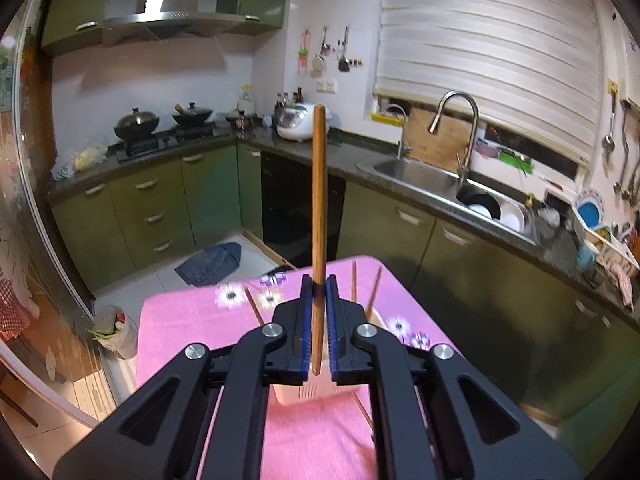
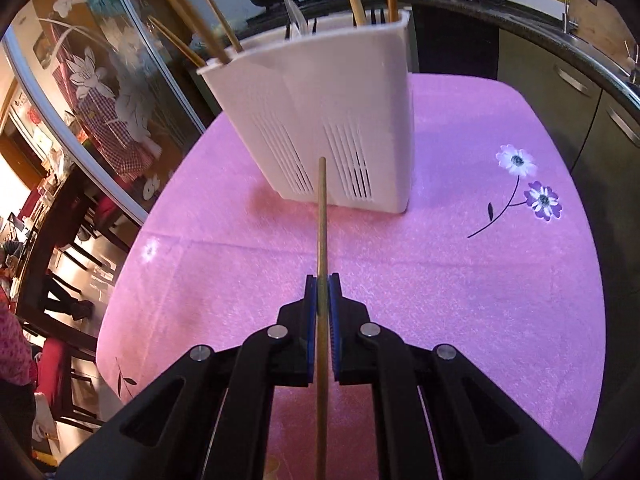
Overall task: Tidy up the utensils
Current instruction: 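Carry both chopsticks upright into the caddy and open both grippers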
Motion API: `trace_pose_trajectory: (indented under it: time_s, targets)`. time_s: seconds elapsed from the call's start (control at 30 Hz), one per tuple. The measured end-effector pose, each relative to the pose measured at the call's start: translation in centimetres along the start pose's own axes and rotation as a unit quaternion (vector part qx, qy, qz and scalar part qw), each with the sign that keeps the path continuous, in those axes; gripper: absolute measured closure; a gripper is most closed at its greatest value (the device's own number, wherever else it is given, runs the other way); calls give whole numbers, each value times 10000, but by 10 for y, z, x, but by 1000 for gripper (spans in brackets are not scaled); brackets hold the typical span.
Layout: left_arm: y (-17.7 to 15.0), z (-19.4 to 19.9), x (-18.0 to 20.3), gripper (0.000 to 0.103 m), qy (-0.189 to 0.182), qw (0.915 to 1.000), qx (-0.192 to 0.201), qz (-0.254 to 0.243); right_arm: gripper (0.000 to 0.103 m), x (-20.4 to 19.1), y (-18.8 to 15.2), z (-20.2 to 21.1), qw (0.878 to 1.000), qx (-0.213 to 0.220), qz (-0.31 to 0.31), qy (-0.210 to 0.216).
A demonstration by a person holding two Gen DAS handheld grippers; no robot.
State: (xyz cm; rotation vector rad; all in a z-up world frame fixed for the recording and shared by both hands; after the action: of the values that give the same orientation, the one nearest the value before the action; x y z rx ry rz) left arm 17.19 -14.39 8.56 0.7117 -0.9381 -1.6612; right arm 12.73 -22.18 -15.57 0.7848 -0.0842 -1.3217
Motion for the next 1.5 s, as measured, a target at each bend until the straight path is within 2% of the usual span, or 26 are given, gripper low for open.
trace_pose_trajectory:
  time_s: [0.2, 0.43, 0.63, 0.8, 0.9, 1.0, 1.03, 1.17, 1.2, 1.27, 1.4, 1.5]
  targets:
    - [14, -13, -5, 96, 174, 9998, 111, 71, 97, -6, 0, 8, 9998, 157, 5, 106]
    - [-22, -57, -8, 96, 259, 9982, -541, -3, 97, -7, 2, 25, 9989, 403, -28, 248]
    - [-55, -89, -11, 96, 311, 9948, -968, -69, 97, -8, 13, 56, 9965, 786, -11, 297]
    - [-81, -107, -11, 78, 274, 9920, -1234, -56, 97, -13, 31, 88, 9924, 1187, 82, 318]
    - [-86, -108, -13, 64, 228, 9925, -1204, 5, 97, -18, 46, 108, 9889, 1441, 158, 329]
    - [-86, -97, -15, 61, 211, 9944, -1033, 51, 97, -24, 67, 130, 9839, 1735, 262, 352]
    - [-85, -93, -13, 57, 232, 9950, -974, 35, 97, -25, 71, 136, 9826, 1803, 285, 355]
    - [-89, -66, -12, 29, 299, 9974, -658, -15, 97, -34, 106, 168, 9729, 2246, 436, 335]
    - [-91, -59, -12, 26, 326, 9978, -576, -43, 97, -37, 113, 175, 9706, 2343, 459, 322]
    - [-95, -46, -13, 15, 349, 9984, -436, -55, 97, -40, 128, 190, 9658, 2531, 495, 281]
    - [-108, -22, -16, 10, 378, 9990, -223, 1, 97, -44, 160, 211, 9564, 2869, 520, 168]
    - [-116, -10, -17, 6, 449, 9989, -109, -11, 97, -43, 180, 210, 9545, 2934, 525, 28]
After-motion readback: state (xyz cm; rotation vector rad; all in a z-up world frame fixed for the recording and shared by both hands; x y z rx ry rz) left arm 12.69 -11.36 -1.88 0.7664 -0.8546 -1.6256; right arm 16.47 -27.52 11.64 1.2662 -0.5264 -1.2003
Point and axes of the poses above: each gripper's, at about its wrist camera, not at the fingertips, and z roughly against the way its jaws point, x to its right, y to its top, the point moved 7 cm from there along -z, roughly the way its jaws point, and after that the axes turned 7 degrees about y, right-handed, at the moved point
